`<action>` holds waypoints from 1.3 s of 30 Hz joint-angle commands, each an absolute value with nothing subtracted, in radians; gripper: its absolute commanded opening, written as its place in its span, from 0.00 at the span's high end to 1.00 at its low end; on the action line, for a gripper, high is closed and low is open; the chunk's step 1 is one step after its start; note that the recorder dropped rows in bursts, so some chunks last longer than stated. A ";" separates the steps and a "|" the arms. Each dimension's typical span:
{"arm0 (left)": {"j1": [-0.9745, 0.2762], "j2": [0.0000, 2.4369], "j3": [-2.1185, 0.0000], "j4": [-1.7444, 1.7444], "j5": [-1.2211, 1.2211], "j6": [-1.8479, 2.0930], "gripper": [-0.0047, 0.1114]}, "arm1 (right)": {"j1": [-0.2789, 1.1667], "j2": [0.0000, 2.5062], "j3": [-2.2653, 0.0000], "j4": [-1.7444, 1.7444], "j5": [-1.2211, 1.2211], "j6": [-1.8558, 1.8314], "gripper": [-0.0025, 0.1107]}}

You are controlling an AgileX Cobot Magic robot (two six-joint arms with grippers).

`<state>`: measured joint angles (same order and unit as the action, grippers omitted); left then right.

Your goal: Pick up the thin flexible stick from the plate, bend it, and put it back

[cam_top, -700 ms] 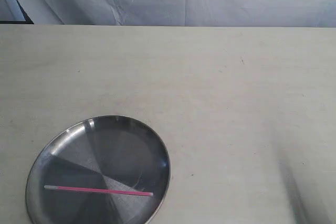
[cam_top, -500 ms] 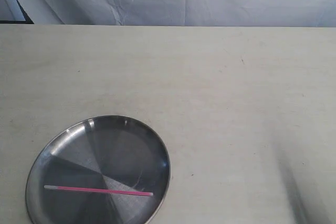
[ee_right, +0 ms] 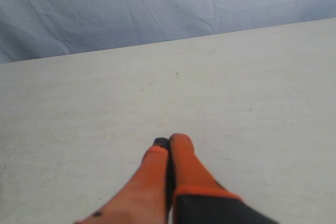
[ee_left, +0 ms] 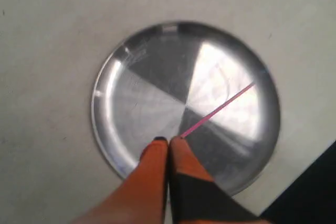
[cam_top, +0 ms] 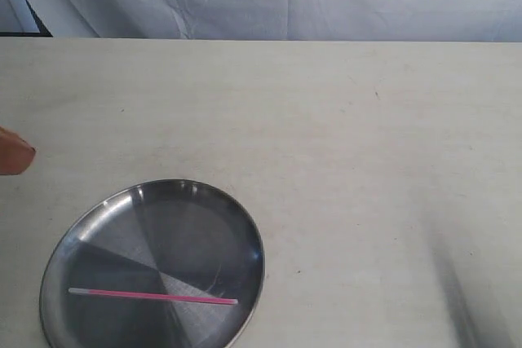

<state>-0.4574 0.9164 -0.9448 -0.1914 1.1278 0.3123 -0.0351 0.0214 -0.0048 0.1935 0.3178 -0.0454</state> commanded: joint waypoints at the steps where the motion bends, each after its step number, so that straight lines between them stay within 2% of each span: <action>1: -0.462 1.117 -0.963 -0.065 1.135 0.481 0.85 | -0.039 0.017 0.000 0.193 0.307 -0.051 0.98; 6: -0.462 1.268 -0.963 -0.058 1.112 0.629 0.62 | -0.039 0.017 0.000 0.193 0.307 -0.051 0.98; 9: -0.462 1.330 -0.963 -0.076 1.112 0.666 0.52 | -0.039 0.017 0.000 0.193 0.307 -0.051 0.98; 11: -0.462 1.360 -0.963 -0.111 1.112 0.703 0.49 | -0.039 0.017 0.000 0.193 0.307 -0.051 0.98; 19: -0.462 1.433 -0.876 -0.267 1.058 1.012 0.49 | -0.039 0.015 0.000 0.193 0.307 -0.051 0.98; 27: -0.462 1.482 -0.783 -0.233 0.898 1.032 0.49 | -0.039 0.015 0.000 0.193 0.307 -0.051 0.98; 39: -0.462 1.554 -0.725 -0.233 0.823 1.032 0.49 | -0.039 0.015 0.000 0.193 0.307 -0.049 0.98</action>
